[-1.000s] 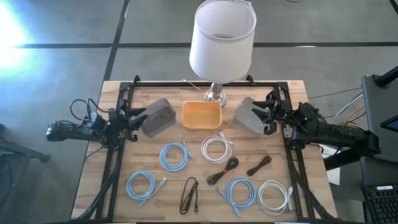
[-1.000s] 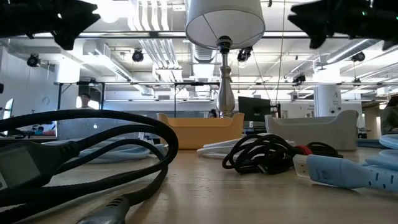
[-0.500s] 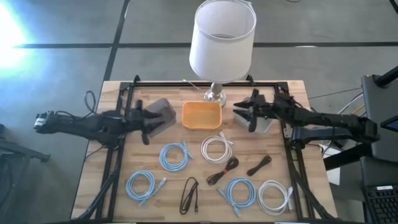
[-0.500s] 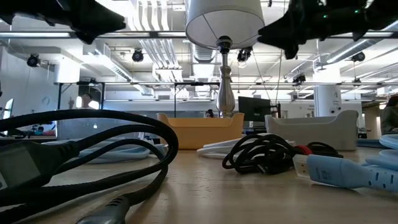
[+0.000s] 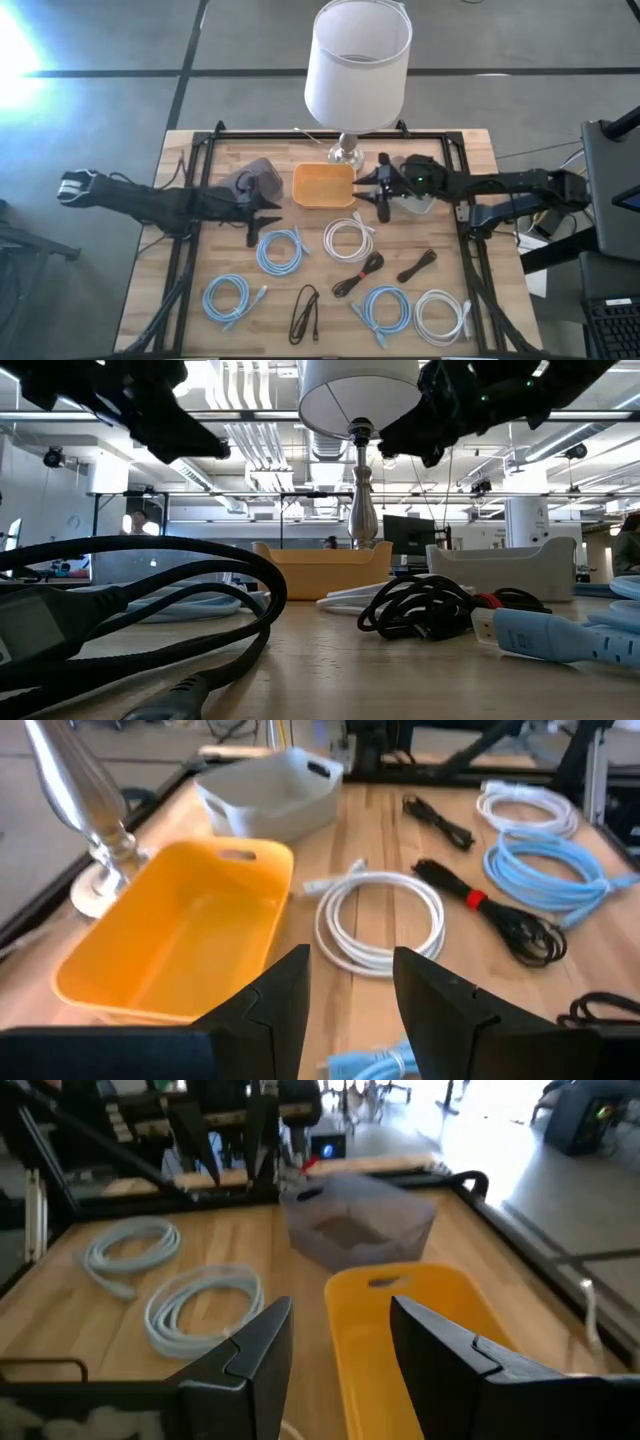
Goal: Sort HDMI cables
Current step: Put the top left blue HDMI cable into the black bin
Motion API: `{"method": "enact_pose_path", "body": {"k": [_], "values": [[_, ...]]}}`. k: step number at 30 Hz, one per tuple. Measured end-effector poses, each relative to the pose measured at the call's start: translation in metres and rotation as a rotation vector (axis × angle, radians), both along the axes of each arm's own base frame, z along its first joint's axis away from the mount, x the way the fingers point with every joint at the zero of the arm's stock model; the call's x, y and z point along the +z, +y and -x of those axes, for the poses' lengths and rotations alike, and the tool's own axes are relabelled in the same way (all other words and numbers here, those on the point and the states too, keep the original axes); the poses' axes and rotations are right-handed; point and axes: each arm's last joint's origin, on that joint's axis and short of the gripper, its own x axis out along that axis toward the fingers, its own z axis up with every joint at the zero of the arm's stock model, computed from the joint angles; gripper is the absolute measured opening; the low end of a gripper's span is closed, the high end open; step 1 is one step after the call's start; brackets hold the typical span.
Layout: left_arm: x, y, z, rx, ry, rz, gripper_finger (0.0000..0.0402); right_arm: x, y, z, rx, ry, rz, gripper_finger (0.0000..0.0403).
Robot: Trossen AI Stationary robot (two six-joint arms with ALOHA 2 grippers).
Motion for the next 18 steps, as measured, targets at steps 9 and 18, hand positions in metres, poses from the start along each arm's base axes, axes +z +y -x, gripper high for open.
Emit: {"method": "enact_pose_path", "body": {"k": [9,18], "values": [[-0.03,-0.002,-0.019,-0.013,0.168,-0.001,0.0149,-0.024,-0.003,-0.029,0.01,0.115,-0.027,0.0151],[-0.064,-0.004,-0.035,-0.018,0.341,-0.019,0.0149,-0.04,-0.005,-0.053,0.019,0.179,-0.039,0.014]]}}
